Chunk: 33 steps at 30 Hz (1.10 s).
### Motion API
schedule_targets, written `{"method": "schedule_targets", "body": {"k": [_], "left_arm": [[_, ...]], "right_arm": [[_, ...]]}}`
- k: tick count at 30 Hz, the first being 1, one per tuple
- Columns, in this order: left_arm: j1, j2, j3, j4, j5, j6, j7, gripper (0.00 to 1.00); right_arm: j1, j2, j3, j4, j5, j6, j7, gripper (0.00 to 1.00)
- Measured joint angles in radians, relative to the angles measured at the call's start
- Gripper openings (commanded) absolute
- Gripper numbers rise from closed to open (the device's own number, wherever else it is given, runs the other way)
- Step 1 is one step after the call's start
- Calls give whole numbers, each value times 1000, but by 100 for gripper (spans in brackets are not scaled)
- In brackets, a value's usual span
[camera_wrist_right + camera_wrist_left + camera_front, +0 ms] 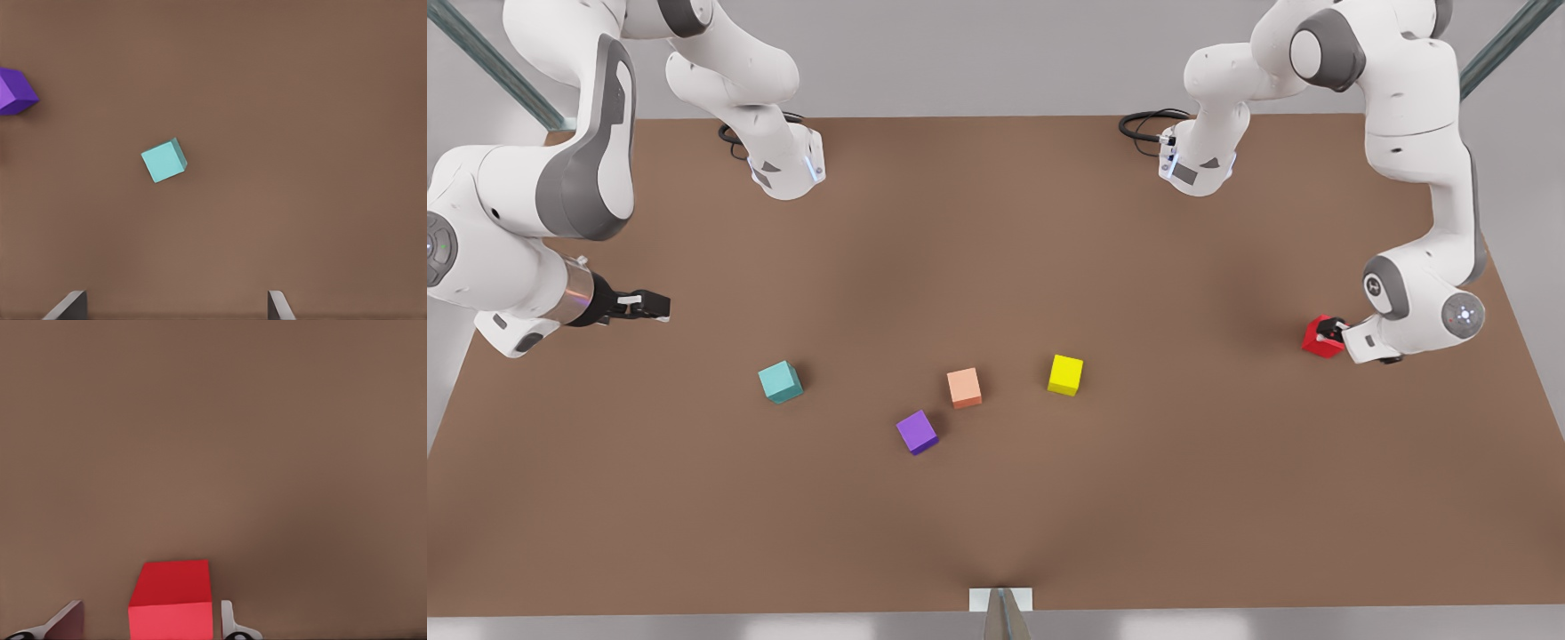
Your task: Pick up red wooden cube and pass to hand red wooden cube and place in blue wooden cube
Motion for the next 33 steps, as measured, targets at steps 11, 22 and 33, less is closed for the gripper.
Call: {"method": "schedule_targets", "body": {"k": [11, 22, 33], "left_arm": [[21, 52, 0, -48, -3, 32, 104, 100], [23, 102, -2, -36, -41, 94, 134, 68], [-25, 228, -440, 570, -446, -409, -165, 68]], "right_arm": [[2, 4, 0, -5, 0, 0, -3, 100], [3, 8, 0, -7, 0, -1, -8, 100], [7, 62, -2, 3, 34, -1, -30, 100]]}}
